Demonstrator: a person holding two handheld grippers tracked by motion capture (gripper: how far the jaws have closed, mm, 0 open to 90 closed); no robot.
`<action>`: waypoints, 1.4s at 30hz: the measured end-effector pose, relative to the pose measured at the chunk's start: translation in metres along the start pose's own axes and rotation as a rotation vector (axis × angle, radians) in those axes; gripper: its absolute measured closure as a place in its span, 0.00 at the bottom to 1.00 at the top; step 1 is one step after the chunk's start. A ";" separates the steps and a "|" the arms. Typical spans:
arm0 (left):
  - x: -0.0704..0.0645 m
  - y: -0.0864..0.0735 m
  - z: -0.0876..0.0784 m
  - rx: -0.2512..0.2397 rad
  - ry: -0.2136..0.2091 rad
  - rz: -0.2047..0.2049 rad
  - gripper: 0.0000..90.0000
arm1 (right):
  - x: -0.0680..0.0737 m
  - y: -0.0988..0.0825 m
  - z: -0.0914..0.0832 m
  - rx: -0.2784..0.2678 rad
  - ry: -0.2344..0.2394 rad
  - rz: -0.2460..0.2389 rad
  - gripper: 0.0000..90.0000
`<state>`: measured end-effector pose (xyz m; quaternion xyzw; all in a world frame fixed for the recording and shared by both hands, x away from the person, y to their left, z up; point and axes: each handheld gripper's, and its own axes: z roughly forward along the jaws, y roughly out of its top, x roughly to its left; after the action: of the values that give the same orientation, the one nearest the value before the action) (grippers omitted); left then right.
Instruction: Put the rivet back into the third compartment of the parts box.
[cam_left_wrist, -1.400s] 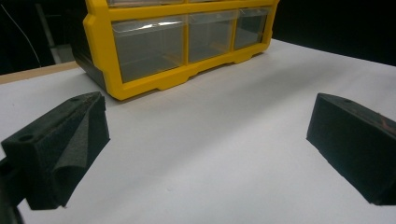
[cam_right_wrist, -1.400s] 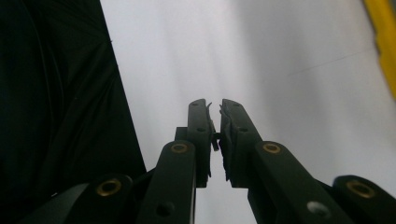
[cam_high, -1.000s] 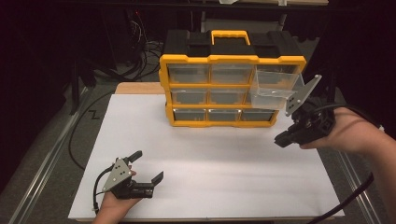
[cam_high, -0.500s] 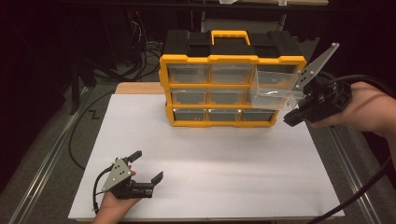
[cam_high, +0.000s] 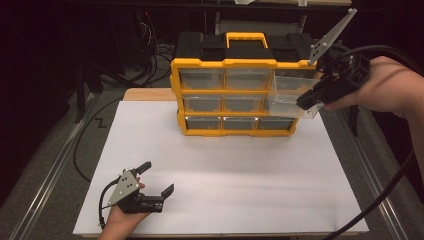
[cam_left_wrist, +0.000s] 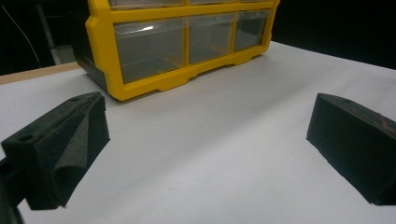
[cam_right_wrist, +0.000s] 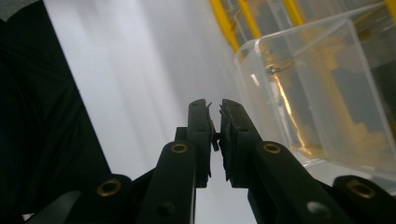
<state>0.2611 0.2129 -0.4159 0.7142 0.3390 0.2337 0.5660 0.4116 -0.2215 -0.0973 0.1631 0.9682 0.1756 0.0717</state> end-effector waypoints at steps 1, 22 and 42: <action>0.000 0.000 0.000 0.000 0.000 0.001 0.00 | -0.002 0.002 0.000 0.003 -0.007 0.001 0.93; 0.002 0.000 -0.002 0.003 -0.001 -0.002 0.00 | -0.042 0.037 0.015 0.056 -0.071 0.034 0.93; 0.001 -0.001 0.000 0.009 0.003 -0.003 0.00 | -0.031 0.023 -0.002 0.033 -0.087 0.071 0.58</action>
<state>0.2618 0.2135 -0.4172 0.7159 0.3422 0.2322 0.5625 0.4470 -0.2119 -0.0845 0.2057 0.9606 0.1549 0.1046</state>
